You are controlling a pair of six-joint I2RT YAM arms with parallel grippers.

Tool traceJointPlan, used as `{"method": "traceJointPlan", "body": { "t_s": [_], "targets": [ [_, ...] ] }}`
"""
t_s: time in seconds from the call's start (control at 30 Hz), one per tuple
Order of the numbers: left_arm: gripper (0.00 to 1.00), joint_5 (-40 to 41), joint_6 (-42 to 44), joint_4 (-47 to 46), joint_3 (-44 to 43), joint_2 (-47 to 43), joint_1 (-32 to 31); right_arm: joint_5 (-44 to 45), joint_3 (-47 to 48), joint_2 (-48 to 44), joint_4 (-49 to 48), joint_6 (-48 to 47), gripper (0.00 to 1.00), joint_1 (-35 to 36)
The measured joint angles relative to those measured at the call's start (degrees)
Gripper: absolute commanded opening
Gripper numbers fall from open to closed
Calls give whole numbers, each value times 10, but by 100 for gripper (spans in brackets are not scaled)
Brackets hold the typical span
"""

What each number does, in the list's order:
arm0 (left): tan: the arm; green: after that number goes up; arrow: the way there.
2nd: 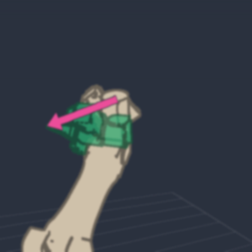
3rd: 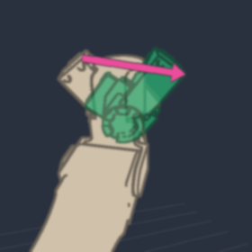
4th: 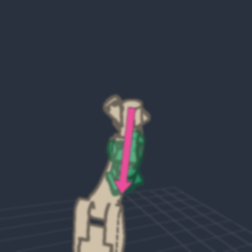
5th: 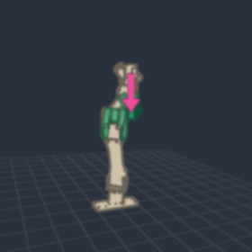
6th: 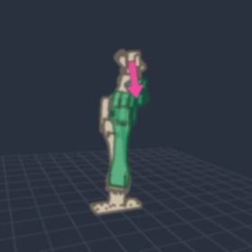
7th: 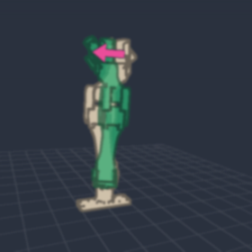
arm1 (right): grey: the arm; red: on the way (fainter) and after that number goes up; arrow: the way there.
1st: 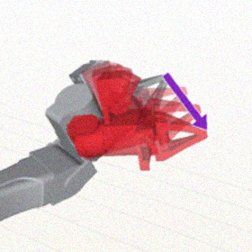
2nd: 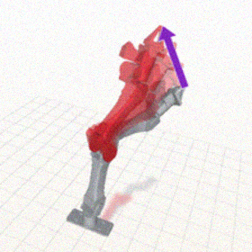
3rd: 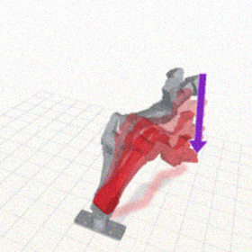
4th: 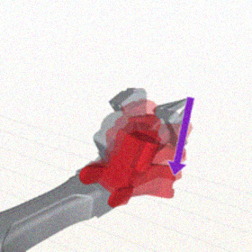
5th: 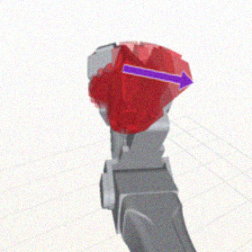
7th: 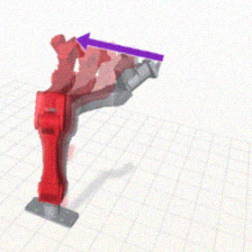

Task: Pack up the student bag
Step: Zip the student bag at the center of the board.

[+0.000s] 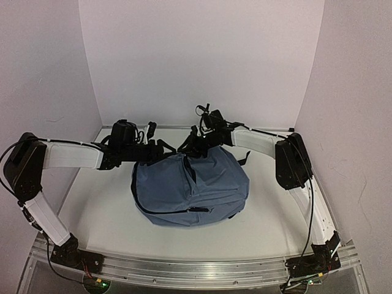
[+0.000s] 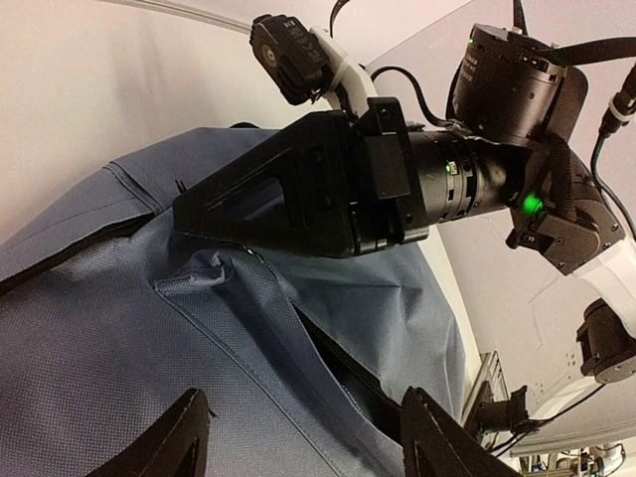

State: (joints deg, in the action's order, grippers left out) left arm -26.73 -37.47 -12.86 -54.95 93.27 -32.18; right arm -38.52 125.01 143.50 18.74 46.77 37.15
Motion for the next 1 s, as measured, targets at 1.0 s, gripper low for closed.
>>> {"method": "traceJointPlan", "body": {
  "t_s": [1.0],
  "targets": [
    [76, -22, 81, 85, -130, 73, 47, -69, -72, -90, -22, -54, 0, -11]
  ]
}}
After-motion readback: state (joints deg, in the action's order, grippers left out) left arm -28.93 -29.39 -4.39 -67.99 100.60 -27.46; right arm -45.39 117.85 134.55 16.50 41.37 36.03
